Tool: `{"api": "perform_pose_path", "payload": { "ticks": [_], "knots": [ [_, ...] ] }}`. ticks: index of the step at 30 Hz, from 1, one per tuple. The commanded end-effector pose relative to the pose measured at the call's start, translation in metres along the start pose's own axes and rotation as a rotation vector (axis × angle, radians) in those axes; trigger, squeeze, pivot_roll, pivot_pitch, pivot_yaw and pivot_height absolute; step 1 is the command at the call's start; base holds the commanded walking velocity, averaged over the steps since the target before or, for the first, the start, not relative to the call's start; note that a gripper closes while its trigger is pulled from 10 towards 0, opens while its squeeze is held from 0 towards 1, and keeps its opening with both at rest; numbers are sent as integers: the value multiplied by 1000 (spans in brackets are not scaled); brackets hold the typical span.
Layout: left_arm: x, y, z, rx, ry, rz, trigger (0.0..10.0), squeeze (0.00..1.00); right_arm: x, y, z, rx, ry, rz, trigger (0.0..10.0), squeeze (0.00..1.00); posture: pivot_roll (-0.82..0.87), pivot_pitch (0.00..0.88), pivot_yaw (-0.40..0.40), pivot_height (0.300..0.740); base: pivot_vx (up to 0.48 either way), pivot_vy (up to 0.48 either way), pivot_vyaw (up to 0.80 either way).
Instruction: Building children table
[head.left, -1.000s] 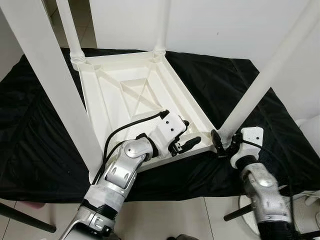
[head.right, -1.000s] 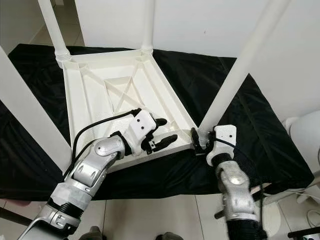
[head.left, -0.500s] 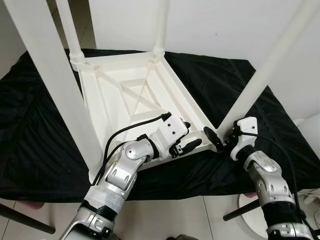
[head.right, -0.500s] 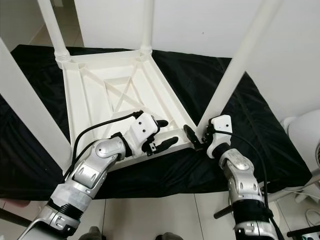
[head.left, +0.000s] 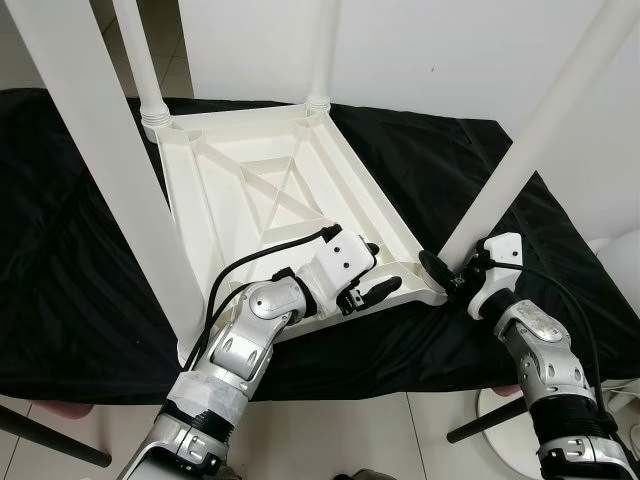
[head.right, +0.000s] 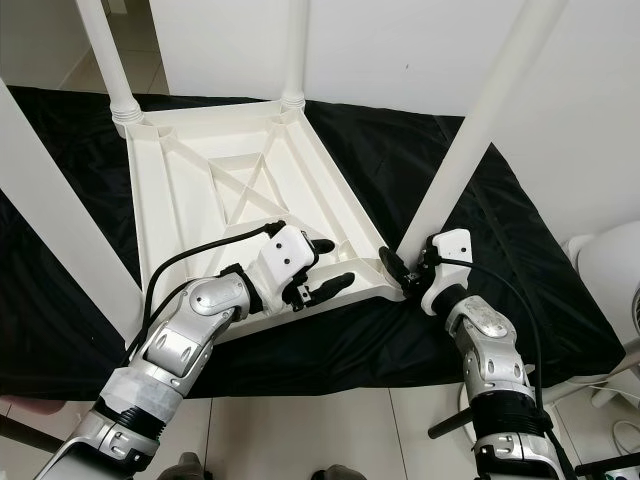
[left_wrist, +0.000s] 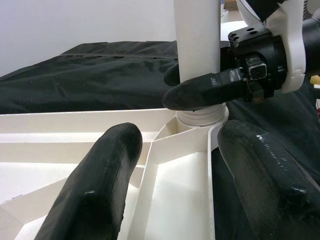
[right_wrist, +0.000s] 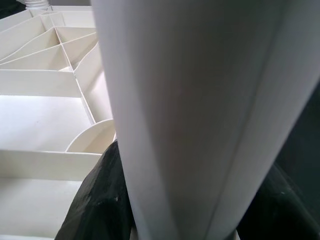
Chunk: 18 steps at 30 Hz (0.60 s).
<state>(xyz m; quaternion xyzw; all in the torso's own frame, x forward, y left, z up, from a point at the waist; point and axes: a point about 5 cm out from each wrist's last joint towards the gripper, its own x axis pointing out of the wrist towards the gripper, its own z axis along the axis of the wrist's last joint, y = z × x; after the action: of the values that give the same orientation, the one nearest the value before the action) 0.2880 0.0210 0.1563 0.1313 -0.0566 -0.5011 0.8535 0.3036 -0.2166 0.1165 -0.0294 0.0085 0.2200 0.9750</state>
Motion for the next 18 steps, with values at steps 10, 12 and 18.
{"api": "perform_pose_path", "payload": {
  "ticks": [10,12,18],
  "knots": [
    [0,2,1,4,-8,50,10000,0,2,7,-11,40,47,-246,10000,0,45,0,-71,740,0,0,0],
    [0,2,1,4,-8,50,10000,0,2,7,-11,40,47,-246,10000,0,45,0,-71,740,0,0,0],
    [1,1,1,3,-9,44,10000,0,0,6,-14,78,84,-537,10000,0,35,0,-66,740,0,0,0]
  ]
}}
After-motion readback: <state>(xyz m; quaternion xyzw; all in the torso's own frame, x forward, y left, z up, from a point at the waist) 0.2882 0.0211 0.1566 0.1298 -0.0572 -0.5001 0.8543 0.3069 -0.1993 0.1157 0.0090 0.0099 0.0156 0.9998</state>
